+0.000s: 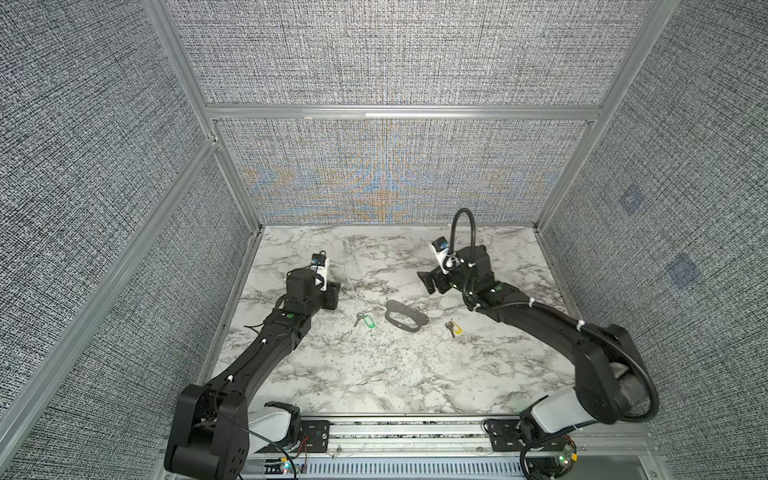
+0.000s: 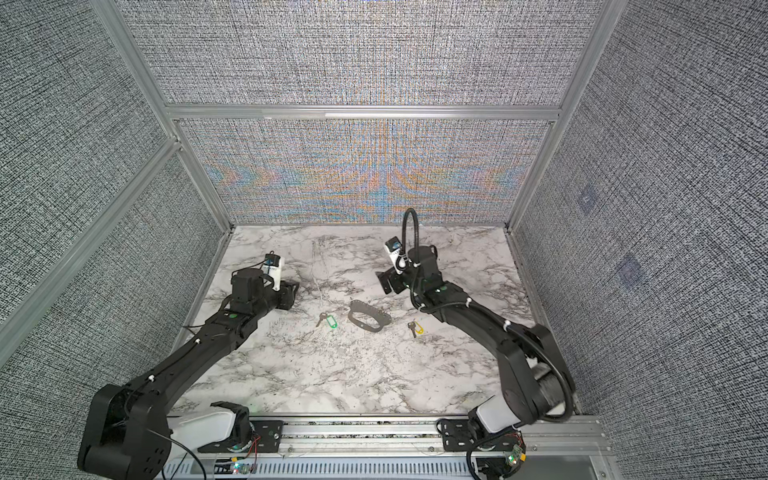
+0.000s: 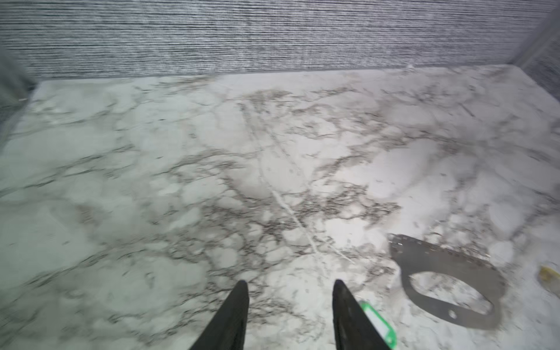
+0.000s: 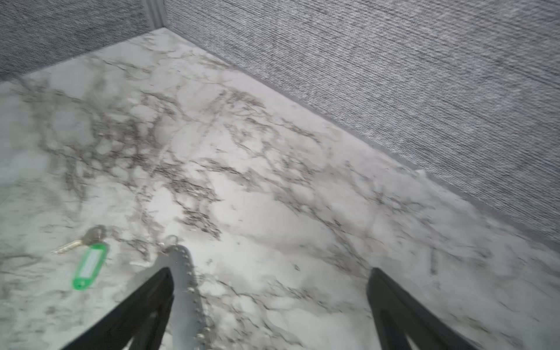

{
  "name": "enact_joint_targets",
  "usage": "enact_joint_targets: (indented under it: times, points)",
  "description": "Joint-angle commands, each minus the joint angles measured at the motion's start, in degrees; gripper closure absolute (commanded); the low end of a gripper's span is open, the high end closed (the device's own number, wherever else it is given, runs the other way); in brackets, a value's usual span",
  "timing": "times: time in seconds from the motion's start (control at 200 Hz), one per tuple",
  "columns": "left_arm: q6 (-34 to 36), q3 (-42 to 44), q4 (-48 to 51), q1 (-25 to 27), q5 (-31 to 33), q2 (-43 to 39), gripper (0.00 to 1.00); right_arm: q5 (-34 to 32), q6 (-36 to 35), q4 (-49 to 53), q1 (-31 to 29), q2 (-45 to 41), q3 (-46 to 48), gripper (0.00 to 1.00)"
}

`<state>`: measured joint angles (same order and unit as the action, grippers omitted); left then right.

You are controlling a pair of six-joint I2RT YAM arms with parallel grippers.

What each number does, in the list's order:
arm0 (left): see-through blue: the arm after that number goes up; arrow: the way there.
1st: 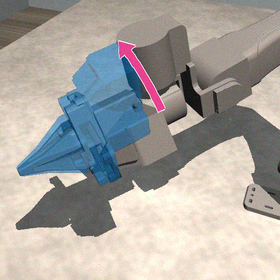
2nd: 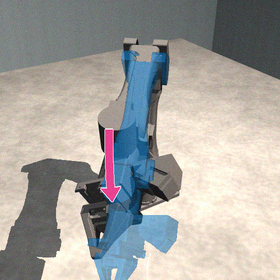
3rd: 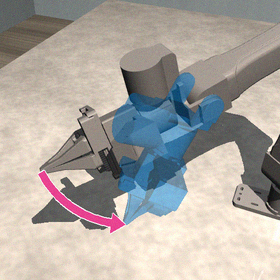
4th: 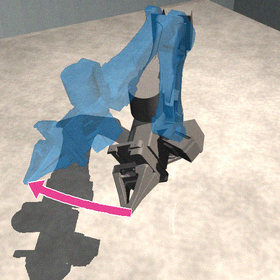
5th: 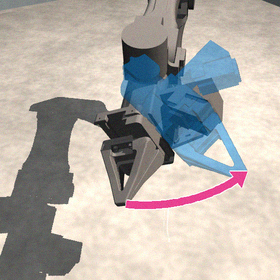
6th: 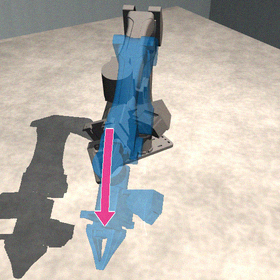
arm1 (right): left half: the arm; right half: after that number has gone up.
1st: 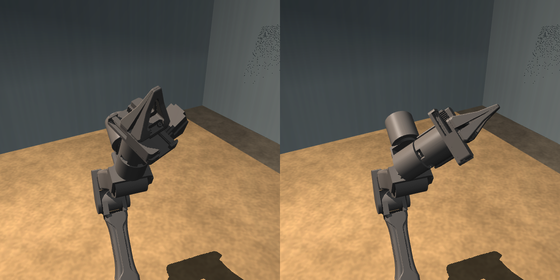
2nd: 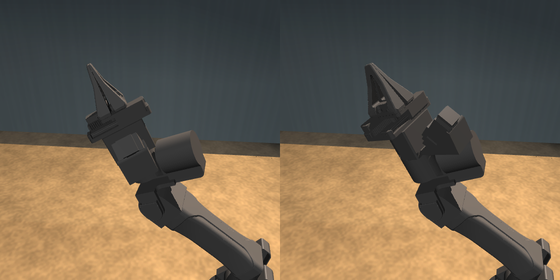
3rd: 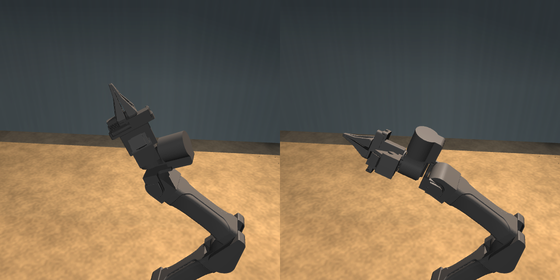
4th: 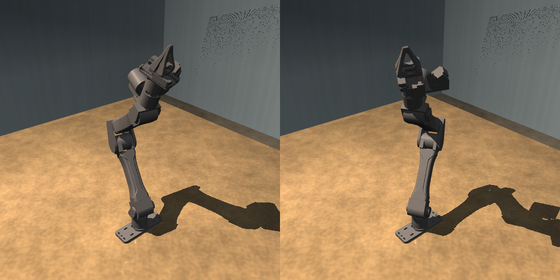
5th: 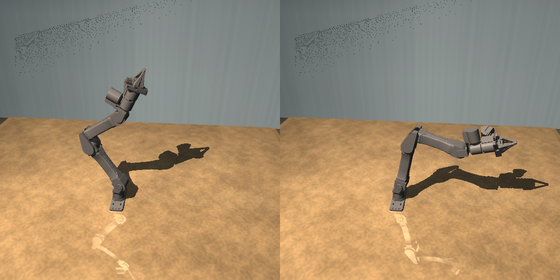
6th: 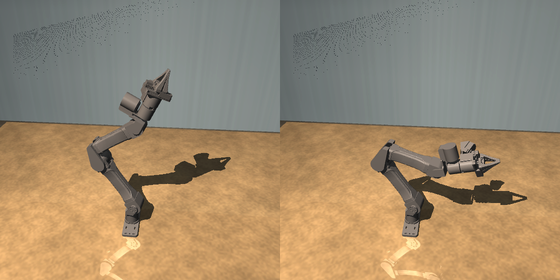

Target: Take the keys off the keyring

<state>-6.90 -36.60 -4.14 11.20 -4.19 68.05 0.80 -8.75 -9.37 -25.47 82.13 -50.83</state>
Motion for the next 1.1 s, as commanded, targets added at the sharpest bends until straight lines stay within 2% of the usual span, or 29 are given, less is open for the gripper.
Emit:
enact_joint_targets:
  times: [0.0, 0.06, 0.13, 0.28, 0.4, 0.5, 0.52, 0.535, 0.55, 0.635, 0.665, 0.705, 0.765, 0.83, 0.91, 0.956, 1.026, 1.096]
  points:
    - [-0.56, 3.29, -9.67, -4.65, 4.03, -0.64, 0.45, -9.67, 1.06, -1.92, 4.71, -6.47, 9.33, 0.01]
    - [-0.99, 5.30, -15.03, -6.89, 6.98, 0.39, 0.38, -13.44, 2.04, -5.90, 8.16, -9.76, 15.95, 0.01]
    - [-1.48, 6.90, -19.90, -8.53, 9.77, 2.96, 0.35, -15.30, 2.24, -9.72, 11.77, -12.56, 21.65, 0.01]
    - [1.07, 9.17, -31.27, -9.64, 11.66, 8.47, 0.32, -12.09, 5.81, -25.79, 20.40, -11.92, 31.49, 0.01]
    - [5.72, 14.08, -42.29, -9.70, 11.83, 9.29, 0.28, -10.91, 4.23, -41.01, 22.06, -7.91, 36.57, 0.01]
    - [4.79, 21.94, -54.95, -10.36, 11.70, 10.03, 0.25, -6.39, 6.63, -53.27, 24.06, -4.06, 39.75, 0.01]
    - [4.72, 23.72, -58.26, -10.44, 11.59, 10.72, 0.21, -5.36, 6.77, -55.41, 24.29, -2.83, 40.15, 0.01]
    - [4.70, 24.93, -60.85, -10.43, 11.38, 11.27, 0.05, -4.93, 6.69, -56.80, 24.45, -1.73, 40.36, 0.01]
    - [4.75, 26.04, -63.48, -10.41, 11.16, 11.89, 0.01, -4.40, 6.56, -58.06, 24.50, -0.78, 40.53, 0.01]
    - [6.84, 29.32, -74.80, -10.46, 8.64, 16.88, 0.01, 1.27, 4.09, -66.30, 24.43, 6.96, 41.73, 0.01]
    - [7.06, 30.03, -77.42, -10.50, 7.84, 18.67, 0.01, -0.26, 4.77, -70.96, 24.32, 8.35, 42.64, 0.01]
    - [7.66, 30.74, -82.01, -10.42, 7.66, 20.95, 0.01, -1.19, 4.39, -67.55, 24.15, 6.37, 42.58, 0.01]
    - [6.99, 29.20, -76.20, -10.46, 7.89, 19.07, 0.01, -0.31, 3.98, -61.90, 24.12, 4.52, 40.88, 0.01]
    - [6.54, 27.22, -70.57, -10.45, 7.50, 17.84, 0.01, -0.95, 4.33, -61.49, 24.16, 5.04, 40.26, 0.01]
    - [7.17, 27.10, -72.69, -10.45, 7.40, 19.11, 0.01, -1.84, 4.67, -67.10, 23.93, 7.07, 41.57, 0.00]
    - [7.68, 27.55, -75.27, -10.41, 7.49, 20.40, 0.01, -1.59, 4.29, -66.00, 23.89, 6.40, 41.67, 0.01]
    - [7.36, 26.72, -72.10, -10.42, 7.27, 19.52, 0.01, -2.85, 4.92, -64.82, 23.85, 6.68, 40.60, 0.01]
    - [7.67, 26.88, -73.33, -10.38, 7.17, 20.09, 0.01, -4.76, 5.35, -64.87, 23.65, 6.54, 40.81, 0.01]
